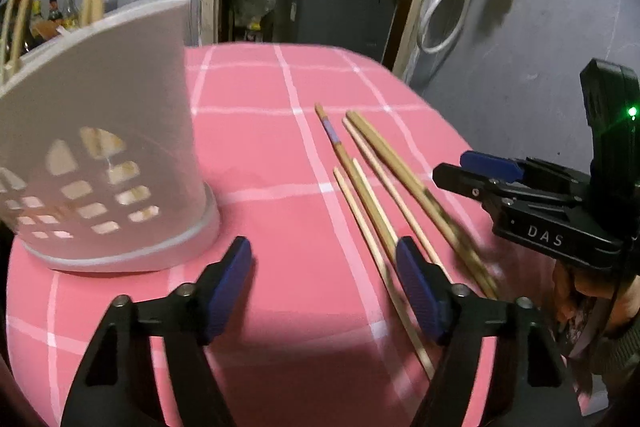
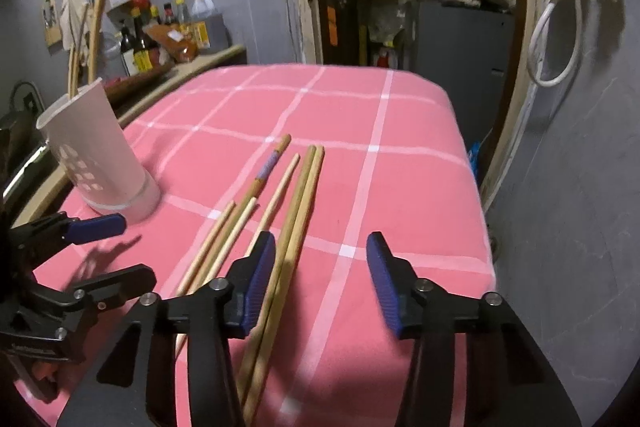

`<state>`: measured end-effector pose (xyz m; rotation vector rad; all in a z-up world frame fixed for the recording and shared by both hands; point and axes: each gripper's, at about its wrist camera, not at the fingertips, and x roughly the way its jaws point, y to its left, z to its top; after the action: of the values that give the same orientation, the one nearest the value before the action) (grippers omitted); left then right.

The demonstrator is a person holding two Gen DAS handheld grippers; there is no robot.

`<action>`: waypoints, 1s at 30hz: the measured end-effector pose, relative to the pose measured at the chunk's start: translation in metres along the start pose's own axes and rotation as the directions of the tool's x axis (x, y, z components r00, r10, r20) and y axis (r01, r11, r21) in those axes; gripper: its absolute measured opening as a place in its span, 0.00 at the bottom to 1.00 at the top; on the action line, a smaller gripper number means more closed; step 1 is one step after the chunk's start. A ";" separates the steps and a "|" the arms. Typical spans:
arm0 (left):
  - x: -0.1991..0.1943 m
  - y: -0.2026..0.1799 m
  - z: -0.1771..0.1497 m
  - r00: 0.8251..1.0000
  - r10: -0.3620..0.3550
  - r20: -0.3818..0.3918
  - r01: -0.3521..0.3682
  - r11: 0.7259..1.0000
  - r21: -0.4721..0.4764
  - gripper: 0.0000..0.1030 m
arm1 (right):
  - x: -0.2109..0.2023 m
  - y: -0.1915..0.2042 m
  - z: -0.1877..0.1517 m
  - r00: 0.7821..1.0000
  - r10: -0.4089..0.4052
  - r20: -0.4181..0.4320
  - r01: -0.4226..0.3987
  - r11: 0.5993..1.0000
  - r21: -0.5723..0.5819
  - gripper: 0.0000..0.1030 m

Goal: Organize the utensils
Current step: 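Move both open tools back over the remaining chopsticks, then close left tool on a plain chopstick while right tool grasps another chopstick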

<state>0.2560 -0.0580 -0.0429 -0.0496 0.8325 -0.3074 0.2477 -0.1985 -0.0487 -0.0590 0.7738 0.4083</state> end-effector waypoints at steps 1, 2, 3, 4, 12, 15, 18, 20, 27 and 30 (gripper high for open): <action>0.004 0.001 0.002 1.000 -0.001 -0.018 0.001 1.000 -0.004 0.58 | 0.002 -0.001 0.001 1.000 0.005 -0.010 -0.005 1.000 -0.001 0.40; 0.007 0.001 0.003 1.000 -0.002 -0.031 0.001 1.000 -0.008 0.55 | 0.005 -0.001 0.001 1.000 0.008 -0.019 -0.008 1.000 -0.002 0.39; 0.010 0.002 0.005 0.999 -0.002 -0.043 0.002 1.000 -0.012 0.54 | 0.007 -0.001 0.002 1.000 0.009 -0.027 -0.009 1.000 -0.005 0.38; 0.012 0.003 0.006 0.999 -0.005 -0.048 0.004 1.000 -0.016 0.54 | 0.009 0.000 0.003 0.999 0.011 -0.032 -0.011 1.000 -0.007 0.38; 0.021 -0.003 0.013 0.998 0.001 -0.061 -0.002 1.000 -0.012 0.49 | 0.019 0.000 0.006 0.998 0.000 -0.066 -0.001 1.000 -0.019 0.36; 0.026 -0.005 0.016 0.998 0.011 -0.066 -0.011 1.000 -0.006 0.45 | 0.023 0.000 0.008 0.997 0.000 -0.080 -0.002 1.000 -0.027 0.36; 0.029 -0.006 0.018 0.997 0.016 -0.071 -0.016 1.000 0.001 0.41 | 0.029 0.002 0.009 0.995 -0.008 -0.101 0.004 0.999 -0.040 0.34; 0.031 -0.007 0.020 0.997 0.018 -0.079 -0.018 1.000 0.006 0.36 | 0.034 0.002 0.010 0.994 -0.005 -0.112 0.002 0.999 -0.035 0.32; 0.042 -0.007 0.030 0.995 0.004 -0.102 -0.004 1.000 -0.003 0.21 | 0.043 -0.003 0.018 0.991 0.014 -0.130 -0.015 1.000 -0.005 0.25; 0.044 -0.006 0.033 0.994 -0.002 -0.112 0.000 1.000 -0.014 0.20 | 0.047 -0.001 0.023 0.989 0.015 -0.144 -0.014 1.000 0.005 0.26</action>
<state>0.3069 -0.0792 -0.0515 -0.0461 0.9464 -0.3075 0.2940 -0.1792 -0.0647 -0.0799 0.9179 0.4197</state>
